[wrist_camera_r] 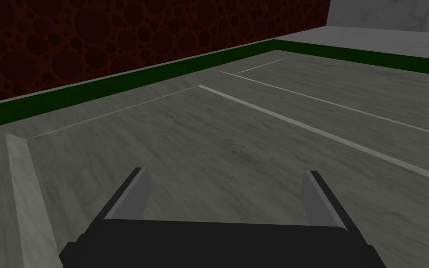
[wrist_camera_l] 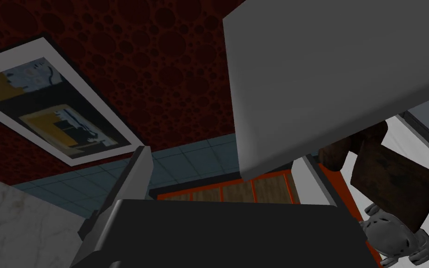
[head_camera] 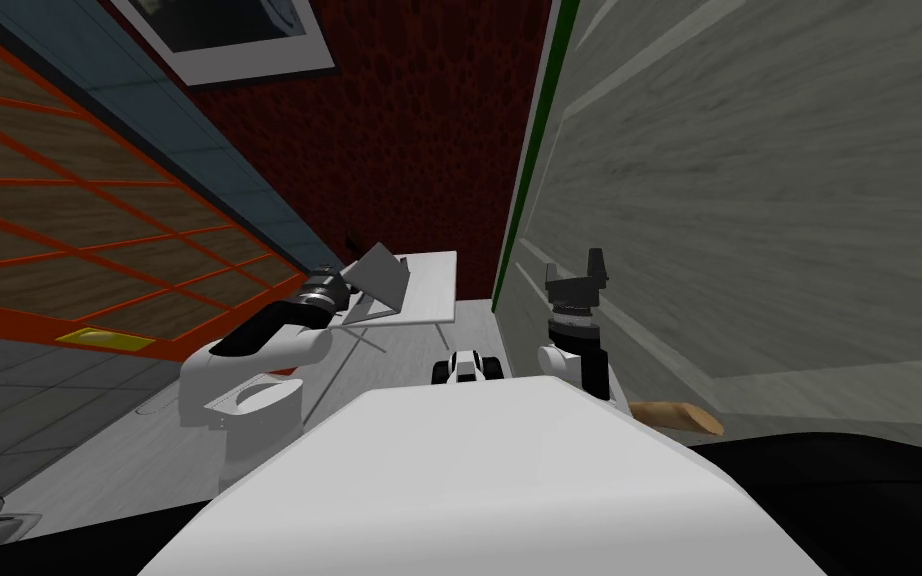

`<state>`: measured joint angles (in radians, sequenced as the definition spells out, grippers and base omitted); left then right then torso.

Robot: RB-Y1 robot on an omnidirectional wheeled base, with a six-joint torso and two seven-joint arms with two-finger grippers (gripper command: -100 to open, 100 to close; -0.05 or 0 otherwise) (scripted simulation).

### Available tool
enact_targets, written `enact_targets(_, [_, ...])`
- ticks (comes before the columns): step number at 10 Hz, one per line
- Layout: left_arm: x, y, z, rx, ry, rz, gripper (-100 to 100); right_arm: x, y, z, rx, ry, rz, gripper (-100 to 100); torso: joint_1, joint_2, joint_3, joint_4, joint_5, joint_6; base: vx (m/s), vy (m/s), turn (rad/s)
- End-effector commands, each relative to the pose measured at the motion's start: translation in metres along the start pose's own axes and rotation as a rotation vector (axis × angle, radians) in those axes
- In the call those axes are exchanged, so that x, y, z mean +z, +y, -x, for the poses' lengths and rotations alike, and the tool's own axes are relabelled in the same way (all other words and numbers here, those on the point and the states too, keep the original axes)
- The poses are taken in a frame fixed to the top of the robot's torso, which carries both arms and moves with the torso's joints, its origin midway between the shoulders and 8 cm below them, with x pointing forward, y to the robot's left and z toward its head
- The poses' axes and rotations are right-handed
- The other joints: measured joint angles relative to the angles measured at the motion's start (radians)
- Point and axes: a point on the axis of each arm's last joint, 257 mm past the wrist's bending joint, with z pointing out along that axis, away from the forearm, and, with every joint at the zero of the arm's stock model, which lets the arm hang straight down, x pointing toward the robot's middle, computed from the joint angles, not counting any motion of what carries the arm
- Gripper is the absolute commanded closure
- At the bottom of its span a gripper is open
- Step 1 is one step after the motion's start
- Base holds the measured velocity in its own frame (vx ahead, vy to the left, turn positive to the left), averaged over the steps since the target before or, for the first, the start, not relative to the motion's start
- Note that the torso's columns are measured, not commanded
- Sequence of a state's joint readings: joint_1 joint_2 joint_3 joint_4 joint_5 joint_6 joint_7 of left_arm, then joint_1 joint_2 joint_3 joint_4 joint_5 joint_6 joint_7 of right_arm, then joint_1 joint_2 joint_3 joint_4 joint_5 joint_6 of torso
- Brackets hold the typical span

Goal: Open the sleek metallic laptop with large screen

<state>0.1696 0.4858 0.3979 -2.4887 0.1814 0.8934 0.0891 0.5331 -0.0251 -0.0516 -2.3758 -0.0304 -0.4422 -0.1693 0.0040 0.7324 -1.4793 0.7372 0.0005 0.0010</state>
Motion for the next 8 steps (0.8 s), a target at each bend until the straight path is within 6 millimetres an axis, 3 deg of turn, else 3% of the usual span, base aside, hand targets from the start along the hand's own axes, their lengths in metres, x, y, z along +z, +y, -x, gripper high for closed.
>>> enact_targets(1, [0.0, 0.0, 0.0, 0.0, -0.001, 0.002, 100, 0.0, 0.0, 0.0, 0.0, 0.0, 0.0, 0, -0.002, 0.003, 0.001, 0.0, 0.0, -0.001, 0.007, 0.003, 0.011])
enact_targets(6, [0.018, 0.02, -0.011, -0.269, 0.025, 0.018, 100, 0.0, 0.0, 0.0, 0.0, 0.0, 0.0, 0, -0.001, 0.009, 0.005, 0.002, 0.001, -0.003, -0.045, 0.093, 0.039])
enact_targets(8, [0.018, 0.021, -0.012, -0.273, 0.027, 0.019, 100, 0.0, 0.0, 0.0, 0.0, 0.0, 0.0, 0, -0.004, 0.007, 0.004, 0.002, -0.001, -0.002, -0.042, 0.076, 0.022])
